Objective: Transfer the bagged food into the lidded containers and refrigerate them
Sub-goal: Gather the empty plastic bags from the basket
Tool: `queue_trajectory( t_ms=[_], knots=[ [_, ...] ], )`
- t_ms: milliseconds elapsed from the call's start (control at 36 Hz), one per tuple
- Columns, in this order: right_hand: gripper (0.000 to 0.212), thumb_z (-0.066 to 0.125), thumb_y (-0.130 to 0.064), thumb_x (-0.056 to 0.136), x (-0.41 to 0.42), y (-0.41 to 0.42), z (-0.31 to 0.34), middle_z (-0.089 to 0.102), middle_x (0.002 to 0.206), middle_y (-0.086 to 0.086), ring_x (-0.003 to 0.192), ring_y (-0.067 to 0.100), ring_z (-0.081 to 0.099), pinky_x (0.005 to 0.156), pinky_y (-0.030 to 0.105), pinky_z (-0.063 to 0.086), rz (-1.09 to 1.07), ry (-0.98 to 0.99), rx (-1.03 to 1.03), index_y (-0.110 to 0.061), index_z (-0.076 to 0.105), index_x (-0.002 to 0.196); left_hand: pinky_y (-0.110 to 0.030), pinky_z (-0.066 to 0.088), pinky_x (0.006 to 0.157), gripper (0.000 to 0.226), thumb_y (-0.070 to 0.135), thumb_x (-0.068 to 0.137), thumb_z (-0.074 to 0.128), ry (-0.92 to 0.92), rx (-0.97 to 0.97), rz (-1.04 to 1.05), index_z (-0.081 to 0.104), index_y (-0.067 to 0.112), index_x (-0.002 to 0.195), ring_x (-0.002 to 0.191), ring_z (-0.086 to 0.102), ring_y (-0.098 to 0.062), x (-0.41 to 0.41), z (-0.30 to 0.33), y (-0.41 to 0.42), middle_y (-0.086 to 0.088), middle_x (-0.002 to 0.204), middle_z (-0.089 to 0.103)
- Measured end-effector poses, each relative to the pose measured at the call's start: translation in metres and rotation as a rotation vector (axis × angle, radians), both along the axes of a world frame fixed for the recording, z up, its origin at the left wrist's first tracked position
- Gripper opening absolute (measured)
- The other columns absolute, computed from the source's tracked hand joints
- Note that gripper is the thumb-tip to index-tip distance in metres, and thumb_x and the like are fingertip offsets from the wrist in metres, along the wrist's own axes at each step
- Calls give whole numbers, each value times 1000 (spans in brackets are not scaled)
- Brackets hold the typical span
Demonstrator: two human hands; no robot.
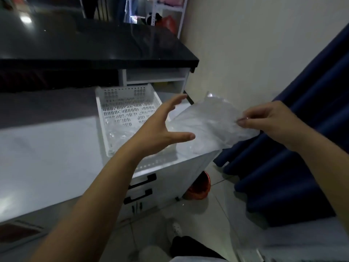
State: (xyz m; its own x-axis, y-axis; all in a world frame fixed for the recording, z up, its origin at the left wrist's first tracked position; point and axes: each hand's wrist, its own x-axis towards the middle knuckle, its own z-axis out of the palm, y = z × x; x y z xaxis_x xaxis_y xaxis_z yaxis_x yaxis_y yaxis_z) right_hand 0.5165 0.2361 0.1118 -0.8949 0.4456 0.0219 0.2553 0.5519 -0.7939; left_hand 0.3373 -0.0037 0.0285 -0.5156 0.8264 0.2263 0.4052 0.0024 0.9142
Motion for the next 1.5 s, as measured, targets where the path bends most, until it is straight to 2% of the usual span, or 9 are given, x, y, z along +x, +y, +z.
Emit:
queue_trajectory(
  t_ms=[111, 306, 444, 583, 806, 1111, 1194, 1333, 1500],
  knots=[
    [24, 80, -25, 67, 13, 8, 15, 79, 88, 2, 87, 10, 74, 78, 13, 53, 56, 50, -49, -15, 80, 89, -33, 41, 113, 67, 27, 82, 83, 48, 11, -8, 53, 33, 142, 131, 52, -6, 16, 30, 32, 10, 142, 57],
    [36, 81, -38, 67, 21, 54, -4, 77, 102, -1, 96, 13, 72, 79, 24, 58, -1, 122, -151, -27, 78, 102, -45, 64, 74, 9, 5, 91, 69, -136, 74, 36, 72, 7, 99, 86, 75, -26, 32, 39, 63, -8, 94, 74],
    [55, 73, -31, 85, 34, 85, -80, 64, 135, 4, 118, 26, 65, 94, 48, 56, -27, 31, -810, -32, 57, 138, -36, 61, 64, 7, 5, 91, 68, -402, 81, 115, 71, 10, 92, 86, 76, -29, 37, 14, 80, -5, 91, 74],
    [23, 66, -17, 88, 26, 95, -131, 72, 114, 11, 105, 28, 71, 87, 45, 60, -11, 55, -1120, -17, 78, 107, -36, 61, 64, 7, 2, 88, 69, -528, -5, 220, 72, 8, 92, 84, 75, -25, 46, -15, 96, -8, 89, 74],
    [18, 80, -29, 68, 2, 123, -142, 78, 91, 5, 94, 21, 71, 83, 35, 56, 58, 106, -712, -21, 81, 83, -38, 62, 84, 24, -1, 86, 72, -546, -149, 415, 72, 14, 106, 93, 73, -24, 40, -50, 82, -8, 98, 76],
    [18, 76, -22, 86, 1, 119, -158, 70, 81, -23, 83, -6, 64, 74, 17, 42, 122, 86, -162, -32, 72, 71, -36, 52, 89, 38, 6, 90, 60, 131, -766, 904, 67, 18, 126, 108, 65, -27, -80, -66, -2, -9, 132, 66],
    [21, 77, -23, 86, 4, 117, -160, 68, 81, -32, 86, -13, 61, 73, 12, 41, 99, 69, -121, -38, 70, 74, -35, 53, 74, 52, 1, 91, 50, 257, -989, 820, 61, 26, 135, 95, 65, -31, -108, -66, -5, -15, 147, 53],
    [20, 78, -25, 84, 15, 116, -166, 68, 88, -35, 89, -14, 61, 72, 3, 40, 1, 91, -114, -40, 69, 74, -57, 20, 119, 68, 13, 96, 51, 518, -1420, 549, 31, 40, 155, 151, 14, -38, -139, -63, 13, -6, 167, 18],
    [12, 77, -23, 86, 23, 115, -164, 71, 94, -17, 96, 2, 63, 77, 14, 41, -96, 84, -121, -32, 71, 80, -62, 10, 120, 39, 25, 98, 48, 657, -1746, 399, 57, 31, 136, 148, 22, -38, -149, -60, 22, -9, 156, 39]
  ],
)
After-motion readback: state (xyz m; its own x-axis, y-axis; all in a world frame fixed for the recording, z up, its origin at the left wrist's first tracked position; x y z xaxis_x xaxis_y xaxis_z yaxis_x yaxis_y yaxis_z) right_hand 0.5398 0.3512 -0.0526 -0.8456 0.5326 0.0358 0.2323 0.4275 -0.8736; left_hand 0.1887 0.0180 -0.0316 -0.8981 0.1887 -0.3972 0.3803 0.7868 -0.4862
